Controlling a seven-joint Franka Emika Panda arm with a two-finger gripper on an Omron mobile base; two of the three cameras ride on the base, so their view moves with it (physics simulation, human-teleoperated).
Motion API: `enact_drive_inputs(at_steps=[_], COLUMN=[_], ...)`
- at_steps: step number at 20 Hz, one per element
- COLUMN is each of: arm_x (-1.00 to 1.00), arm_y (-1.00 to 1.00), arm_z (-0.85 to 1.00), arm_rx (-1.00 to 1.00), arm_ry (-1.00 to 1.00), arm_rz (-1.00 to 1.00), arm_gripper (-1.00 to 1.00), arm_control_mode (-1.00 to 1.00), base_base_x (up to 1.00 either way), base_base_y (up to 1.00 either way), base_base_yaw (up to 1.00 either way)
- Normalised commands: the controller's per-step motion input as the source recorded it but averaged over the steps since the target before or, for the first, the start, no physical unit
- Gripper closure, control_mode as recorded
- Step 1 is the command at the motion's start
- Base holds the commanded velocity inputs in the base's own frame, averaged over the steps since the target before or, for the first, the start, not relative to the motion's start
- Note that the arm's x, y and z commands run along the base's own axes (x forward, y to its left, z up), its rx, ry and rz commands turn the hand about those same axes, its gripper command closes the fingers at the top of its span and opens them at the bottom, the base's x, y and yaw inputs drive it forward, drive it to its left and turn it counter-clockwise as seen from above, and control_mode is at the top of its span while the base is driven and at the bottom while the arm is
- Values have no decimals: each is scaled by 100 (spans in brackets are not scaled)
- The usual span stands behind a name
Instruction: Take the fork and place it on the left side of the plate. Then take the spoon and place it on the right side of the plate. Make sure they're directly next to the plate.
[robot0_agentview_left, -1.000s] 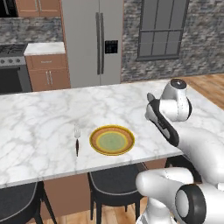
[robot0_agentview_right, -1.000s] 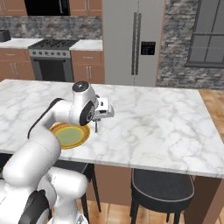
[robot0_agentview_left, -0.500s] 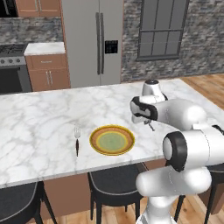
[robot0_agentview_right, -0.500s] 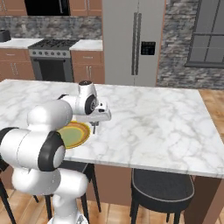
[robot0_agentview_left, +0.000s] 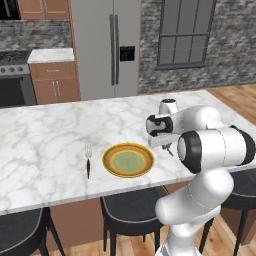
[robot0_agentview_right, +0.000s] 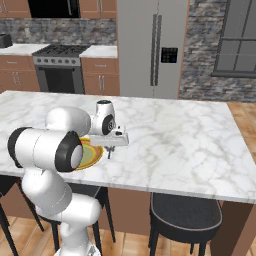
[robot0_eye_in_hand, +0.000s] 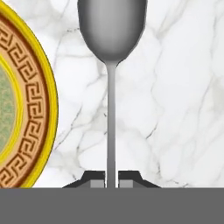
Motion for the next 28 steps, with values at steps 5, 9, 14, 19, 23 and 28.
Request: enact_drive_inputs(at_steps=[5, 9, 14, 19, 23, 28], arm_x=[44, 49, 42, 8, 2, 5], arm_y=[0, 0, 0, -2, 0, 0], arm_z=[-32, -35, -45, -42, -40, -41], arm_rx=[5, 4, 1, 0, 0, 0], arm_ry=[6, 5, 4, 1, 0, 0], arm_rz=[-12, -12, -8, -1, 0, 0], arm_gripper=[100, 100, 100, 100, 100, 100], arm_control_mode=[-100, -100, -100, -100, -100, -100], base_base_x=[0, 0, 0, 0, 0, 0], base_base_y=[0, 0, 0, 0, 0, 0], base_base_yaw=[0, 0, 0, 0, 0, 0])
